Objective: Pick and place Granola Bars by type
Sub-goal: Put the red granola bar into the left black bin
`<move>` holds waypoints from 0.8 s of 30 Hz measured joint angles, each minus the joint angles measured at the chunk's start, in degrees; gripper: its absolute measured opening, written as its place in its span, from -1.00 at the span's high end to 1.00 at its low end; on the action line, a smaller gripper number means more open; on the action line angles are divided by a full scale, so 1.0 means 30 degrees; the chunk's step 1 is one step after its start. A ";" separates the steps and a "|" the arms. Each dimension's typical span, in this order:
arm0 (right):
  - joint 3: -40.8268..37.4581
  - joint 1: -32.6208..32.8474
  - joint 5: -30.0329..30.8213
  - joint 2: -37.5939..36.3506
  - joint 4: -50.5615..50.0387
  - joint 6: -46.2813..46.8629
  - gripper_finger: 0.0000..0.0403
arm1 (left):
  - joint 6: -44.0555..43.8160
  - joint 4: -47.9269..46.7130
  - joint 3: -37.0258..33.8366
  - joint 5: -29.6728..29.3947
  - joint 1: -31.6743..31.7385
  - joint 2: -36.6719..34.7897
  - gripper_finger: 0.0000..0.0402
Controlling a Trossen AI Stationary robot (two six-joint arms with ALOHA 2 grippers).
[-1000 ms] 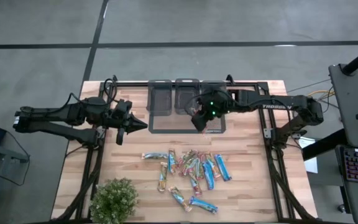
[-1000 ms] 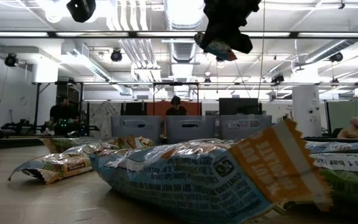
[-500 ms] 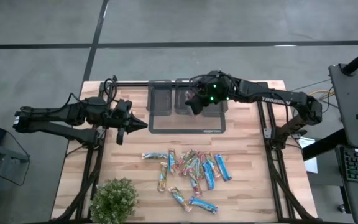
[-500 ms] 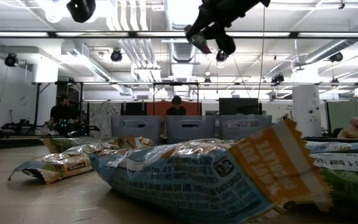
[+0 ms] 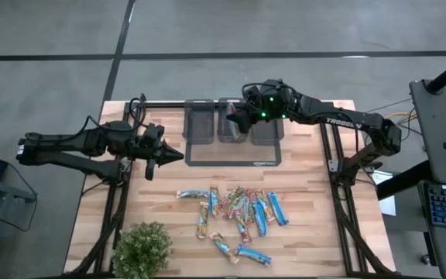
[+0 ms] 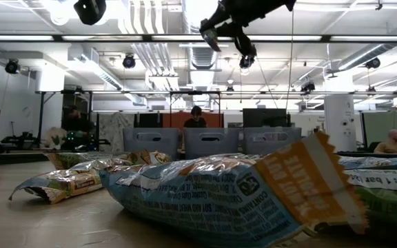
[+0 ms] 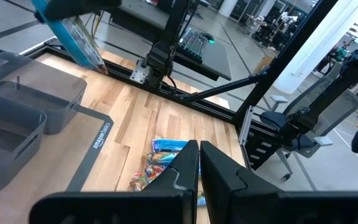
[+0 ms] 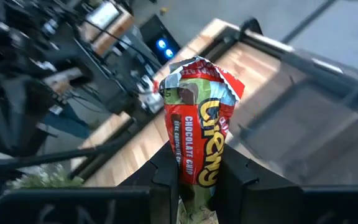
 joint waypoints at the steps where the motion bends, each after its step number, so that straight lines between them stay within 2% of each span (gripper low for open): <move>1: 0.0000 -0.0005 -0.0010 0.0027 0.0286 0.0009 0.71 | 0.0002 -0.0005 0.0000 -0.0053 0.0000 0.0003 1.00; 8: 0.1072 -0.0095 -0.0505 0.1372 0.0691 0.0142 0.71 | 0.0000 -0.0041 0.0000 -0.0199 0.0000 0.0006 1.00; 24: 0.6781 -0.0746 -0.1148 0.6874 -0.0260 0.0637 0.71 | -0.0066 -0.0122 0.0000 -0.0242 0.0000 0.0006 1.00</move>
